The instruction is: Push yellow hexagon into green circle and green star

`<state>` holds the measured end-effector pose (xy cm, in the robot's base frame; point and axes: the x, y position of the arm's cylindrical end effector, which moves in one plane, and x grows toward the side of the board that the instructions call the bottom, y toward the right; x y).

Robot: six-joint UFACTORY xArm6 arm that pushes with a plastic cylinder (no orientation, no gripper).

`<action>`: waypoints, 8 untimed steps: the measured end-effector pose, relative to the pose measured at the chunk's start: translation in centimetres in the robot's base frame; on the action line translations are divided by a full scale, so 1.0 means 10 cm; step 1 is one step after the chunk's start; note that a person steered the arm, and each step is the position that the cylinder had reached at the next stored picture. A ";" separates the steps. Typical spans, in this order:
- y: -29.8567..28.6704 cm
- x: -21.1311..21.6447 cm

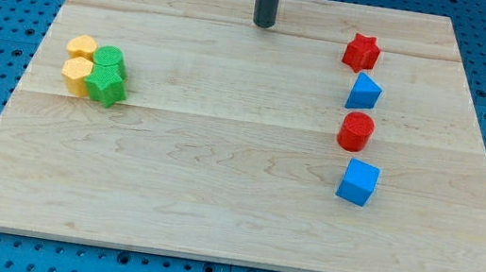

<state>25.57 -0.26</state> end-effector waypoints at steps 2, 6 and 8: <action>-0.23 0.65; -1.72 3.17; -3.00 2.38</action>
<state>49.41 -30.22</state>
